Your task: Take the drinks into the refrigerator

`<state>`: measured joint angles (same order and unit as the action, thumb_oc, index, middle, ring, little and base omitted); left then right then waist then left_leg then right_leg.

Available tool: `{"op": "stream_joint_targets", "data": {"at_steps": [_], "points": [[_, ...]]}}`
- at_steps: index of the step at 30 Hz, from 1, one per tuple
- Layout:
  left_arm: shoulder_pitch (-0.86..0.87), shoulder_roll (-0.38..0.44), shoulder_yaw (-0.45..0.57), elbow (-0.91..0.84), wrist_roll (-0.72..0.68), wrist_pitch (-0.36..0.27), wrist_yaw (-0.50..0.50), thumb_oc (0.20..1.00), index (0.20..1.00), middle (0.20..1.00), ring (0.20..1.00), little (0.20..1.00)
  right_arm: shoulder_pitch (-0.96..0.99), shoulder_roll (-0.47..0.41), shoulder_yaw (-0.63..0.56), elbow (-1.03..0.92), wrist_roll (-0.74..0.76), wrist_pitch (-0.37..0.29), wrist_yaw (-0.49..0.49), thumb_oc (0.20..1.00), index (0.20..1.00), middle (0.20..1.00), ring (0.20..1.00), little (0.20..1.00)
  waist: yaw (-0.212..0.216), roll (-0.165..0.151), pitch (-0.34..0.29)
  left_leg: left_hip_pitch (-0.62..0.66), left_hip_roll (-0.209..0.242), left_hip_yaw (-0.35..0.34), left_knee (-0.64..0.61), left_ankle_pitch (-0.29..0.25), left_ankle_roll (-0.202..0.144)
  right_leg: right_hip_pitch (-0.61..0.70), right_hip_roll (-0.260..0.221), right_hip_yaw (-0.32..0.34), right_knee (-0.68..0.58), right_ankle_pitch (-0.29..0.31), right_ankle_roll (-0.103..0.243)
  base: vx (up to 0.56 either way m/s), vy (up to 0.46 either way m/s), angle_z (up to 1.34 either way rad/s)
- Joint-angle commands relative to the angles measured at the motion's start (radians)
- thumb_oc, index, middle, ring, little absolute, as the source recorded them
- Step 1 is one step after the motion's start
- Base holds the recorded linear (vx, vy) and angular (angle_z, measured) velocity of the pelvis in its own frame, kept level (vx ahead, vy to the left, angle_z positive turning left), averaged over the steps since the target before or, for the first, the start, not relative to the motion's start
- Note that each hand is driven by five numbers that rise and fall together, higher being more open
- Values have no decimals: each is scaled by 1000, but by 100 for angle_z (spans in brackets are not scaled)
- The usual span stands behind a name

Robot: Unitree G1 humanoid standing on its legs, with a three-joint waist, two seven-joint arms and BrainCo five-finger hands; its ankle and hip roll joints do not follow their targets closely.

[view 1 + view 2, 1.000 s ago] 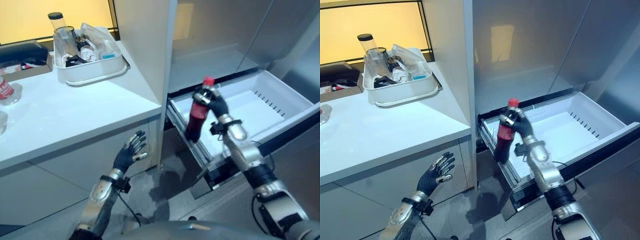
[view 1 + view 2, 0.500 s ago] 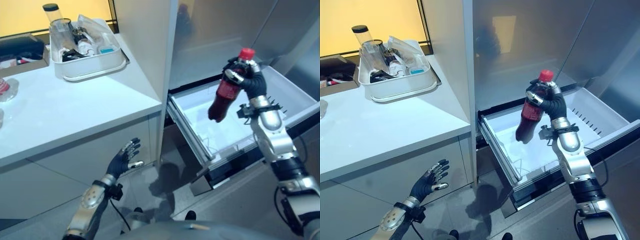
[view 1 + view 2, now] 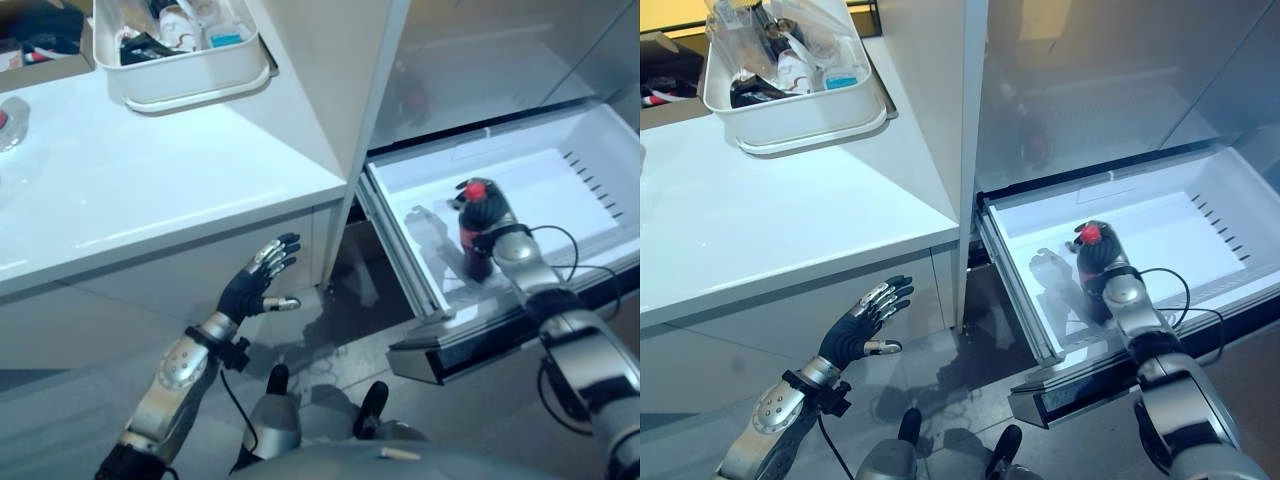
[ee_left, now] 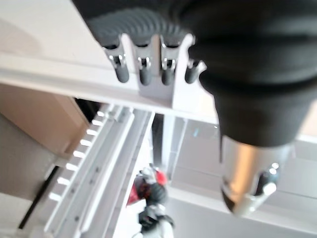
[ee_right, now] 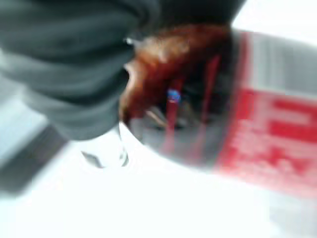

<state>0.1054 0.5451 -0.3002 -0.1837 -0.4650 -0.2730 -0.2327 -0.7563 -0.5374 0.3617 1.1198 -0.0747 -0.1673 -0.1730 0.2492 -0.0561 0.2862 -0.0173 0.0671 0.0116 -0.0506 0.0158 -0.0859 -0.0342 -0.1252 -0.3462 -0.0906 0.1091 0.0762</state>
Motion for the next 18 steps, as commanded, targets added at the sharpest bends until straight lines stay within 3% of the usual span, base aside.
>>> {"op": "stream_joint_targets", "data": {"at_steps": [1,4,13,14,15,18], "points": [[-39,7,-46,-139,13,-58,27,1000,1000,1000,1000,1000,-96,5,88,101,-151,31,-24,200,200,200,200,200,21,14,23,-38,-73,-8,-27,3,85,-39,8,1,131,-45,24,-71,31,17],[-59,-12,-61,-144,27,-56,37,1000,1000,1000,1000,1000,-88,83,119,172,-237,55,-6,200,200,200,200,200,28,28,41,-65,-79,-22,-26,15,87,-61,-3,-15,137,-41,23,-27,27,21],[-67,-58,-47,-126,54,-52,83,1000,1000,1000,1000,1000,21,293,149,177,-294,81,0,200,200,200,200,200,42,63,78,-98,-92,-40,-24,18,90,-88,-19,-32,144,-47,25,-7,13,5],[-67,-61,-47,-126,59,-51,85,1000,1000,1000,1000,1000,27,311,158,181,-302,82,20,950,950,950,950,950,42,66,81,-99,-92,-41,-25,19,90,-90,-21,-35,145,-47,25,0,0,0],[-68,-62,-49,-123,63,-52,87,1000,1000,1000,1000,1000,27,319,158,187,-296,85,24,1000,1000,1000,1000,1000,42,68,81,-102,-93,-45,-26,20,90,-90,-23,-36,143,-46,25,0,0,0],[-74,-63,-50,-115,74,-56,91,1000,1000,1000,1000,1000,29,316,143,169,-265,73,15,1000,1000,1000,1000,1000,39,72,81,-100,-96,-48,-28,19,90,-90,-26,-40,140,-45,26,-1,5,1]]}}
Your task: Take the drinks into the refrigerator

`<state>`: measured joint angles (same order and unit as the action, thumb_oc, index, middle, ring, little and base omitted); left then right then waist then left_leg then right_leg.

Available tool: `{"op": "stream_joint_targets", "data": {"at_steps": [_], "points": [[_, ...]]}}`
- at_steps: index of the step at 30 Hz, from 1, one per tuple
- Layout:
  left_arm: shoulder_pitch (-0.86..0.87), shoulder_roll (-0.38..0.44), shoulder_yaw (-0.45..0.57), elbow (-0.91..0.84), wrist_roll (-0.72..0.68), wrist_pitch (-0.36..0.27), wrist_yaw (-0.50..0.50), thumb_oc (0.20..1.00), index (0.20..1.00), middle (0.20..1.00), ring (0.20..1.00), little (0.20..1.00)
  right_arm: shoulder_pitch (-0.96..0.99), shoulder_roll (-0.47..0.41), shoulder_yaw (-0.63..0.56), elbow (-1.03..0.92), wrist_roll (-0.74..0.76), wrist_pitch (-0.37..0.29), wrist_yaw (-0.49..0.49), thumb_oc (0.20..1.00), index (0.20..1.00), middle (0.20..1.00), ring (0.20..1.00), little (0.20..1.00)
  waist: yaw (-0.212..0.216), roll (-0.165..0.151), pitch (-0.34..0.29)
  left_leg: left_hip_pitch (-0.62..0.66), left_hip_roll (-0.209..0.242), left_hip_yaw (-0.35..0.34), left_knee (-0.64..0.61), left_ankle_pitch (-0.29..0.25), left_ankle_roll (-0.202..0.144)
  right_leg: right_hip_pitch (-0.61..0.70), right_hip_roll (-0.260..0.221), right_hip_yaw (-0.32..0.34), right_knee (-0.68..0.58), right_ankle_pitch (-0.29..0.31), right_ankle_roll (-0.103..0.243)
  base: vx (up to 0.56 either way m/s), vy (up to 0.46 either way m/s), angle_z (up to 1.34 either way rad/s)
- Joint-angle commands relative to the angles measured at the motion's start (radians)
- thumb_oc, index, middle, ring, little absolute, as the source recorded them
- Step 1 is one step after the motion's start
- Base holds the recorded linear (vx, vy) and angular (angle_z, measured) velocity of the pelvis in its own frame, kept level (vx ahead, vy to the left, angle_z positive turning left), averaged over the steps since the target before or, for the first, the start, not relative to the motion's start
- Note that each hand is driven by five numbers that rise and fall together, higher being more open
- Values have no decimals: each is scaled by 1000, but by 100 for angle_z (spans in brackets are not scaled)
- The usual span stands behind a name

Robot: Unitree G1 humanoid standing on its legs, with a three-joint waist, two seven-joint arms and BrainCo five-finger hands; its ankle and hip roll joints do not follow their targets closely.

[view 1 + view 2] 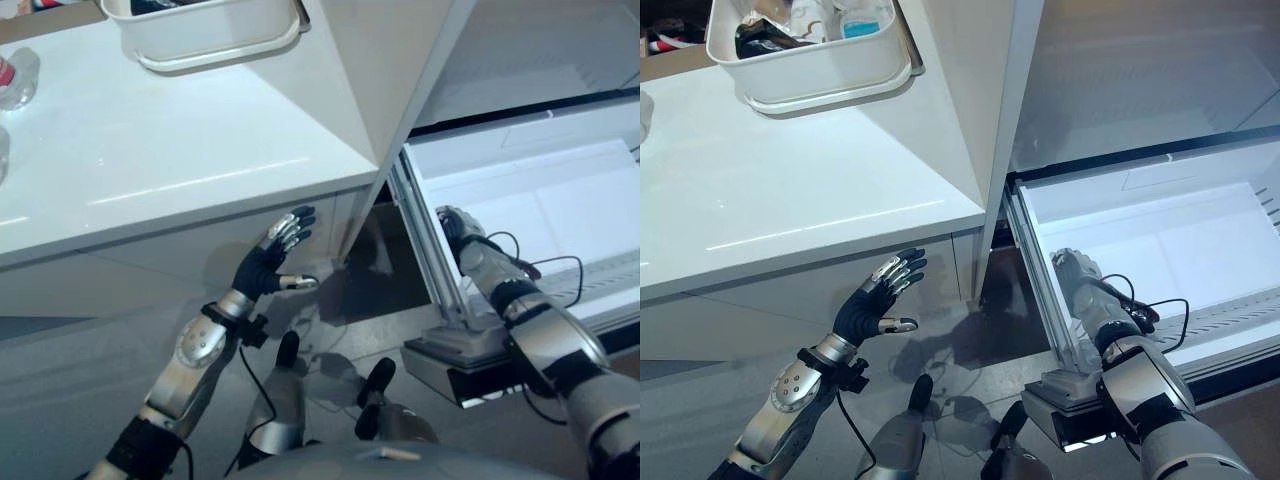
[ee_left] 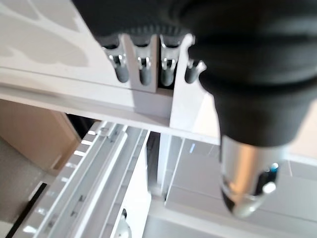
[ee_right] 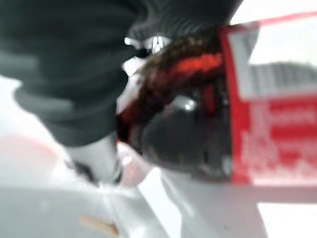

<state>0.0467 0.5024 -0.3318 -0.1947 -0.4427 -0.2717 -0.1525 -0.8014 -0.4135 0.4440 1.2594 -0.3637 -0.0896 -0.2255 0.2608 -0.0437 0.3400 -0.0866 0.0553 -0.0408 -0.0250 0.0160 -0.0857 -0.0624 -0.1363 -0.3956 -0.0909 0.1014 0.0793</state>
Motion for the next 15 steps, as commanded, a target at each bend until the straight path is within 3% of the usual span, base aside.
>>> {"op": "stream_joint_targets", "data": {"at_steps": [1,4,6,10,15], "points": [[-15,-20,-18,-103,52,-57,11,1000,1000,1000,1000,1000,74,192,61,30,24,-4,67,1000,1000,1000,1000,1000,28,59,28,-30,-84,5,-54,19,89,-62,-15,9,141,-38,23,0,0,0],[-33,-13,-15,-78,83,-69,25,1000,1000,1000,1000,1000,109,142,-61,-90,281,-71,11,1000,1000,1000,1000,1000,5,49,18,-9,-81,10,-57,10,88,-48,-13,15,134,-38,24,0,0,0],[-31,-7,-9,-71,89,-72,28,1000,1000,1000,1000,1000,122,116,-98,-184,363,-91,-8,1000,1000,1000,1000,1000,-6,42,16,-2,-79,14,-57,8,88,-46,-12,20,134,-37,25,0,0,0],[2,13,38,-49,108,-64,29,1000,1000,1000,1000,1000,282,-29,-226,-655,462,-135,-38,1000,1000,1000,1000,1000,-55,13,7,25,-74,33,-58,-4,89,-40,-8,41,144,-39,25,3,-6,-1],[23,24,42,-16,90,-55,-16,1000,1000,1000,1000,1000,467,-126,-463,-945,474,-182,-63,1000,1000,1000,1000,1000,-91,-8,-24,52,-75,45,-58,-16,97,-19,-5,53,144,-43,24,21,-32,-10]]}}
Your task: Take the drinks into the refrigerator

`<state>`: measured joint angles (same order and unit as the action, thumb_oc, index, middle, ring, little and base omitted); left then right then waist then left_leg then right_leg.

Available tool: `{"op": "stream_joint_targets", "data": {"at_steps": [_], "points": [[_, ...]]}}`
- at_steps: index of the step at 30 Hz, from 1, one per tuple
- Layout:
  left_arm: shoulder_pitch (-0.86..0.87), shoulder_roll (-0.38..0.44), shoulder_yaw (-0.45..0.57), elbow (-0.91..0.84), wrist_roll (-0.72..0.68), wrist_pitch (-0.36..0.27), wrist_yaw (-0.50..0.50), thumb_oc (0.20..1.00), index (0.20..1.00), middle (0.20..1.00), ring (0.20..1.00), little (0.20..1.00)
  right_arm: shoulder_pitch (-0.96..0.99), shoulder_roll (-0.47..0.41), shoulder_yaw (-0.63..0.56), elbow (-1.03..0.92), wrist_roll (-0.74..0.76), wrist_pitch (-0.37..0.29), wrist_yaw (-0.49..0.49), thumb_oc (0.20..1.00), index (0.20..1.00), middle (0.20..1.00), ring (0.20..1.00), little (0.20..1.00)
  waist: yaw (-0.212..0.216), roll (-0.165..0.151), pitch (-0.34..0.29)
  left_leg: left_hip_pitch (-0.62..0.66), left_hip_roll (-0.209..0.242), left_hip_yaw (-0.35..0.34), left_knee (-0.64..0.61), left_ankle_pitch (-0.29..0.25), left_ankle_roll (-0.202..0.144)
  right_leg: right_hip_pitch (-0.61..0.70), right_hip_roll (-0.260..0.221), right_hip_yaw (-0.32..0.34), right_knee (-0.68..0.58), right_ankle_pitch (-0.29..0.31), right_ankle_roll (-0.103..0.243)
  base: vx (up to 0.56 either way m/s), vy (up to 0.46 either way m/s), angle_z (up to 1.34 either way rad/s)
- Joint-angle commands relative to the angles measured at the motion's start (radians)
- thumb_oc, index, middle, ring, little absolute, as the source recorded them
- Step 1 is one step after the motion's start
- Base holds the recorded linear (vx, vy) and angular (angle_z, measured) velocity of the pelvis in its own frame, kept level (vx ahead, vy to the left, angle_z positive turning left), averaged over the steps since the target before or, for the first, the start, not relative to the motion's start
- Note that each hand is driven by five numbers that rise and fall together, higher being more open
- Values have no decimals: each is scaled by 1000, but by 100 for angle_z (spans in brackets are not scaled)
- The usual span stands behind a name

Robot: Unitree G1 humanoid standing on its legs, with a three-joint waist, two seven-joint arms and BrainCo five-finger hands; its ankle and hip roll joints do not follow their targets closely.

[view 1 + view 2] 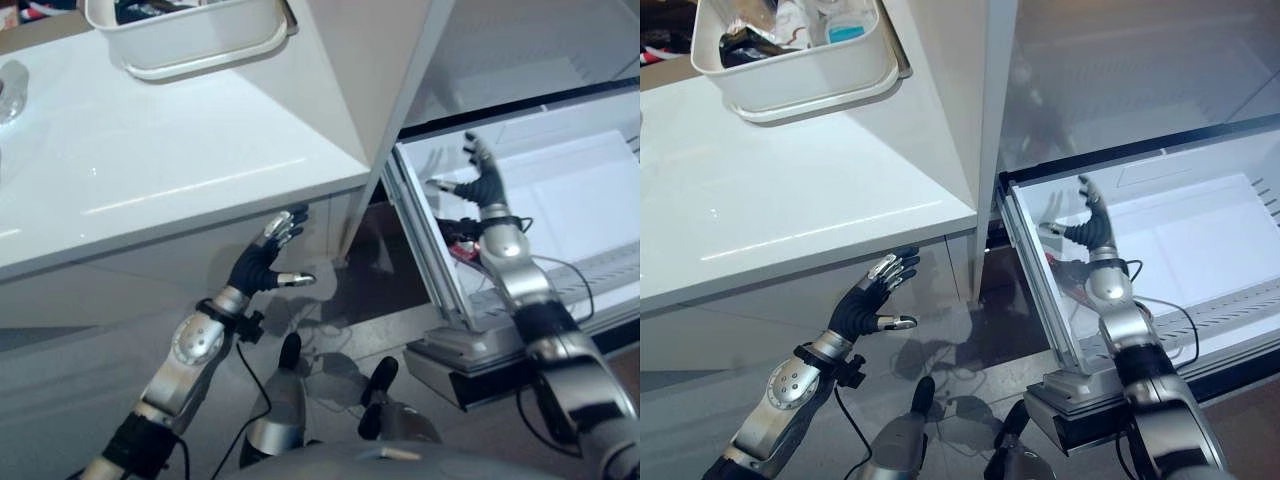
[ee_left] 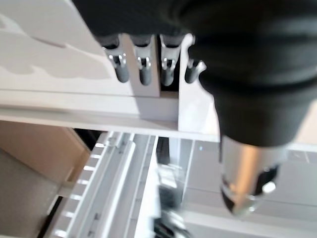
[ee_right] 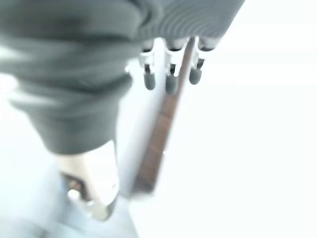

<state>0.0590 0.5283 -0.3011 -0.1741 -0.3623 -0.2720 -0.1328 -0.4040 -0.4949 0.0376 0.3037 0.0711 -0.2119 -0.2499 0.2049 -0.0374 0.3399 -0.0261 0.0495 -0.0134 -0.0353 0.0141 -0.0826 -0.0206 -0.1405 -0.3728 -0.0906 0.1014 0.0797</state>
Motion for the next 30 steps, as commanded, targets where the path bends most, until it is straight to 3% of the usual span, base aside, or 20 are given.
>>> {"op": "stream_joint_targets", "data": {"at_steps": [1,5,9,17,21,25,26,29,30], "points": [[17,1,15,-36,11,-52,-43,1000,1000,1000,1000,1000,93,-57,-100,-35,43,-67,-47,1000,1000,1000,1000,1000,-43,-19,-30,-1,-69,21,-48,-18,94,-55,1,32,141,-45,23,36,-35,-16],[36,10,35,-21,15,-34,-86,1000,1000,1000,1000,1000,187,-122,-287,-212,97,-108,-47,1000,1000,1000,1000,1000,-86,-37,-65,35,-65,44,-50,-37,96,-37,13,60,140,-53,22,46,-21,-12],[42,12,39,-17,19,-32,-111,1000,1000,1000,1000,1000,228,-170,-391,-209,149,-132,-55,1000,1000,1000,1000,1000,-107,-43,-86,54,-62,57,-51,-47,95,-24,23,74,132,-56,23,35,-18,-30],[60,11,82,-11,18,-40,-147,1000,1000,1000,1000,1000,336,-194,-612,-98,271,-195,-102,1000,1000,1000,1000,1000,-158,-40,-119,90,-53,91,-52,-74,91,-5,45,116,120,-61,26,33,-3,-16],[64,1,113,7,22,-40,-143,1000,1000,1000,1000,1000,421,-154,-707,75,280,-179,-164,1000,1000,1000,1000,1000,-182,-30,-130,104,-53,111,-52,-84,91,-1,50,140,116,-59,29,40,9,-20],[64,1,119,17,25,-38,-140,1000,1000,1000,1000,1000,456,-144,-696,193,288,-142,-147,1000,1000,1000,1000,1000,-184,-27,-130,106,-52,118,-52,-85,90,0,52,147,112,-56,30,-1,9,-12],[70,-7,129,3,9,-35,-146,1000,1000,1000,1000,1000,490,-102,-669,303,253,-113,-145,200,200,200,200,200,-184,-21,-126,108,-52,122,-52,-86,91,0,55,151,110,-55,29,-5,8,-4],[72,-21,137,2,-12,-31,-153,1000,1000,1000,1000,1000,491,-79,-611,405,202,-69,-134,200,200,200,200,200,-181,-19,-125,107,-53,122,-52,-86,92,1,56,149,108,-55,29,2,2,-3],[74,-42,145,-2,-39,-30,-152,1000,1000,1000,1000,1000,466,-48,-515,502,129,-27,-125,200,200,200,200,200,-174,-16,-123,109,-53,123,-52,-85,93,4,55,147,106,-53,29,0,2,-13]]}}
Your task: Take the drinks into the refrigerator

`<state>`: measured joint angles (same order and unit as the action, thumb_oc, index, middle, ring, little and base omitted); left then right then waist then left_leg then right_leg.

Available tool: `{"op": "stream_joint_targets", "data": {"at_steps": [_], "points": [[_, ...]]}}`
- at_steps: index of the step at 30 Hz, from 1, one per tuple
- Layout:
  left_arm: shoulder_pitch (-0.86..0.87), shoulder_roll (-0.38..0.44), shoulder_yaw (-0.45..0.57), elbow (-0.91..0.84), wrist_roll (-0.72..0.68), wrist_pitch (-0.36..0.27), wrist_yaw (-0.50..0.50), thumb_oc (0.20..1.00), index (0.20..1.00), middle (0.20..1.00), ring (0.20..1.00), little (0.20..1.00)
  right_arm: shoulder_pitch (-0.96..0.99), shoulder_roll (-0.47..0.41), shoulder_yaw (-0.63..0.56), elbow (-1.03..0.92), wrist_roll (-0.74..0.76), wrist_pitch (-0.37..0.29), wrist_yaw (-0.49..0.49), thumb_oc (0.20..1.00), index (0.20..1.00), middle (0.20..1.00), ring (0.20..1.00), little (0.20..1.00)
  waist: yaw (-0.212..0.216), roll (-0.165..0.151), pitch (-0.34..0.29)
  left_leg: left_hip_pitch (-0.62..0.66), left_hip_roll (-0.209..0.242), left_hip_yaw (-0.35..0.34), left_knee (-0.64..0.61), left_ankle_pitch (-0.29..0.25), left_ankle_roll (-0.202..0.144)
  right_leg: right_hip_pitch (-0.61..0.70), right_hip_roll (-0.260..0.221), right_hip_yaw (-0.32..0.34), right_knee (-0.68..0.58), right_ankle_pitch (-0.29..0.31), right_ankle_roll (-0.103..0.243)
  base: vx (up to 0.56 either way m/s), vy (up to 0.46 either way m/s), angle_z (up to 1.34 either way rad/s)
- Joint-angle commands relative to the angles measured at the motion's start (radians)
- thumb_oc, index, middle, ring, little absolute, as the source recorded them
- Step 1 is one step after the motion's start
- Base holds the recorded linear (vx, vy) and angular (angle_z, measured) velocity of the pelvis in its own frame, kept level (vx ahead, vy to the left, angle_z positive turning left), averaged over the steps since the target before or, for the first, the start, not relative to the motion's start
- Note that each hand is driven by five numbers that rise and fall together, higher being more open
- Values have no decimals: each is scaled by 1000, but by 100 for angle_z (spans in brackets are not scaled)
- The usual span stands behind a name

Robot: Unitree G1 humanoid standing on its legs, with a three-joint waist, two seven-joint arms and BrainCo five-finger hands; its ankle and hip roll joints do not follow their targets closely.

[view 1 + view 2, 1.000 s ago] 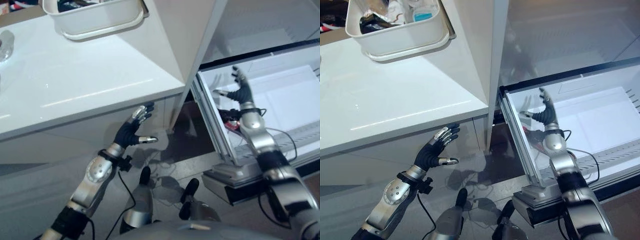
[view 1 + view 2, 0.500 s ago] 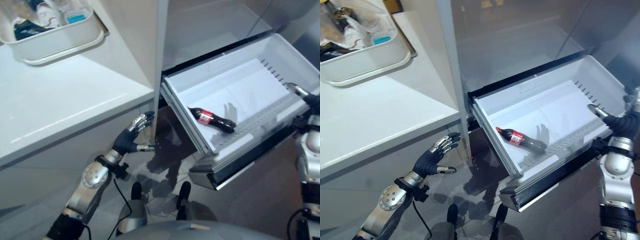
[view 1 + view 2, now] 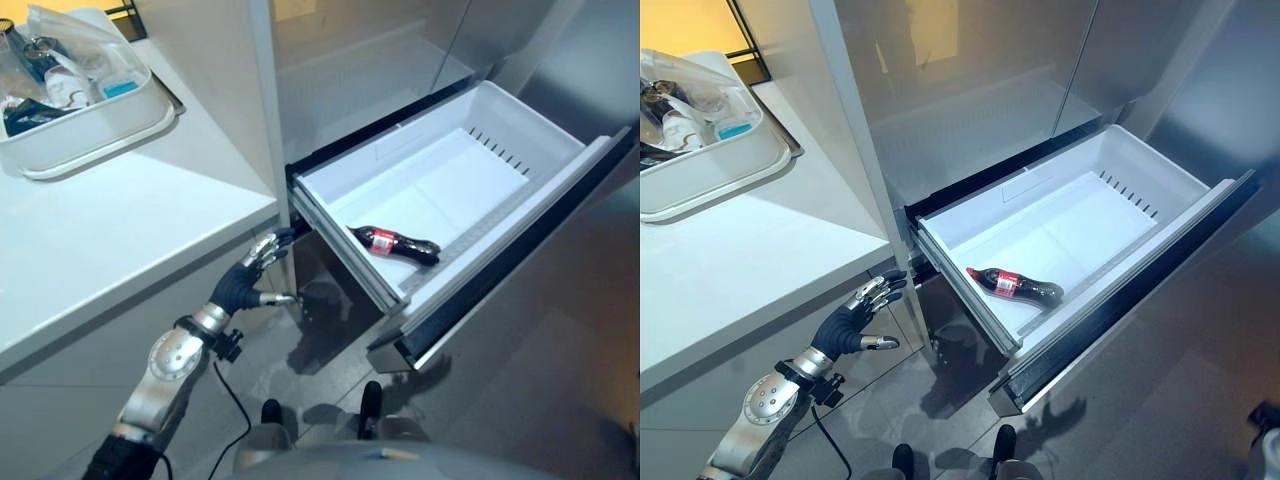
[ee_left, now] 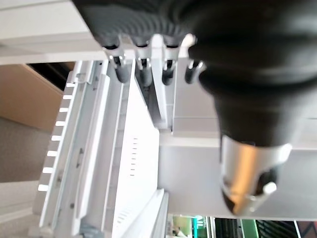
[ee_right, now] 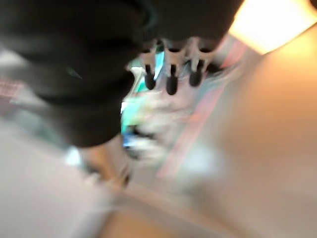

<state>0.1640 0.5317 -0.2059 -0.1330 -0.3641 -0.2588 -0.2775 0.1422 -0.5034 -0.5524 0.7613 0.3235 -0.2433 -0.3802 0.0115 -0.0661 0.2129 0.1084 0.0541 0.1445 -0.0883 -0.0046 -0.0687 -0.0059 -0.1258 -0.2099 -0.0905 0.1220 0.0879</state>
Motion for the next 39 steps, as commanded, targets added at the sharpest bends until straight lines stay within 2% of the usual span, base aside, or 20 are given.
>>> {"op": "stream_joint_targets", "data": {"at_steps": [1,3,5,6,9,13,14,15,21,24,27,32,33,34,35,38,39], "points": [[-30,-55,49,-38,-48,-42,-4,1000,1000,1000,1000,1000,-106,-23,130,76,-151,14,12,200,200,200,200,200,25,14,8,-26,-58,-36,1,-64,78,-9,38,-17,104,-72,21,-3,0,-19],[-35,-64,44,-38,-56,-50,11,1000,1000,1000,1000,1000,-177,18,223,136,-166,22,26,200,200,200,200,200,37,16,13,-26,-58,-39,1,-61,78,-6,35,-22,101,-70,20,-10,-2,-11],[-51,-61,30,-53,-53,-54,29,1000,1000,1000,1000,1000,-268,45,375,136,-227,38,68,200,200,200,200,200,65,17,20,-34,-60,-46,1,-54,77,-7,28,-29,100,-66,21,0,0,0],[-51,-60,33,-54,-52,-53,30,1000,1000,1000,1000,1000,-273,45,378,139,-227,37,68,200,200,200,200,200,62,16,22,-34,-60,-46,1,-54,77,-7,28,-30,101,-66,21,-14,-9,3],[-76,-60,-4,-62,-51,-59,50,1000,1000,1000,1000,1000,-403,61,502,148,-265,47,80,200,200,200,200,200,97,14,28,-44,-64,-59,1,-45,77,-7,21,-46,101,-64,21,-2,-9,13],[-94,-63,-34,-61,-53,-61,78,1000,1000,1000,1000,1000,-578,79,644,64,-347,62,75,200,200,200,200,200,138,10,42,-61,-69,-78,1,-33,78,-7,12,-70,102,-63,19,-2,6,23],[-94,-63,-33,-61,-53,-61,78,1000,1000,1000,1000,1000,-578,79,644,64,-347,62,75,200,200,200,200,200,137,10,41,-62,-70,-79,1,-32,79,-8,12,-70,102,-63,19,-11,10,16],[-93,-67,-45,-63,-56,-64,87,1000,1000,1000,1000,1000,-663,82,700,44,-383,64,70,200,200,200,200,200,162,7,49,-74,-74,-92,1,-25,79,-12,6,-82,102,-60,19,-8,7,7],[-65,-85,-66,-41,-85,-59,93,1000,1000,1000,1000,1000,-889,55,894,-61,-548,77,122,200,200,200,200,200,225,-10,62,-96,-80,-121,1,-9,80,-10,-4,-118,98,-56,19,3,-1,18],[-48,-86,-63,-35,-83,-52,93,1000,1000,1000,1000,1000,-969,73,970,-138,-619,82,166,200,200,200,200,200,247,-18,63,-95,-80,-128,1,-11,77,0,-2,-130,93,-59,18,11,-10,14],[-47,-78,-62,-32,-83,-51,90,1000,1000,1000,1000,1000,-1037,106,1037,-111,-688,85,194,200,200,200,200,200,261,-24,60,-99,-82,-137,1,-6,77,3,-8,-139,86,-53,17,-11,-2,14],[-43,-80,-54,-24,-76,-51,92,1000,1000,1000,1000,1000,-1036,131,1096,-106,-747,82,238,200,200,200,200,200,268,-26,54,-90,-82,-138,1,-10,75,16,-8,-147,79,-53,17,-3,-1,12],[-43,-81,-56,-18,-73,-50,90,1000,1000,1000,1000,1000,-1014,139,1094,-81,-739,83,240,235,235,235,235,235,268,-25,51,-87,-82,-137,1,-11,74,20,-9,-150,79,-54,17,-1,0,16],[-43,-80,-54,-14,-70,-51,91,1000,1000,1000,1000,1000,-1001,143,1086,-71,-732,87,239,567,567,567,567,567,267,-24,50,-85,-82,-136,1,-12,74,22,-9,-149,79,-54,17,-2,2,18],[-41,-81,-49,-13,-69,-49,93,1000,1000,1000,1000,1000,-977,151,1075,-59,-718,90,239,1000,1000,1000,1000,1000,266,-23,48,-81,-82,-135,1,-13,74,23,-10,-149,79,-54,18,0,3,9],[-35,-106,-38,31,-77,-34,102,1000,1000,1000,1000,1000,-867,177,1024,-40,-648,99,243,1000,1000,1000,1000,1000,254,-18,43,-74,-82,-133,1,-15,74,29,-11,-146,78,-54,17,-1,0,2],[-33,-115,-39,47,-75,-31,105,1000,1000,1000,1000,1000,-814,200,981,10,-601,101,216,1000,1000,1000,1000,1000,252,-16,40,-69,-83,-133,1,-17,74,33,-11,-146,78,-55,17,0,0,0]]}}
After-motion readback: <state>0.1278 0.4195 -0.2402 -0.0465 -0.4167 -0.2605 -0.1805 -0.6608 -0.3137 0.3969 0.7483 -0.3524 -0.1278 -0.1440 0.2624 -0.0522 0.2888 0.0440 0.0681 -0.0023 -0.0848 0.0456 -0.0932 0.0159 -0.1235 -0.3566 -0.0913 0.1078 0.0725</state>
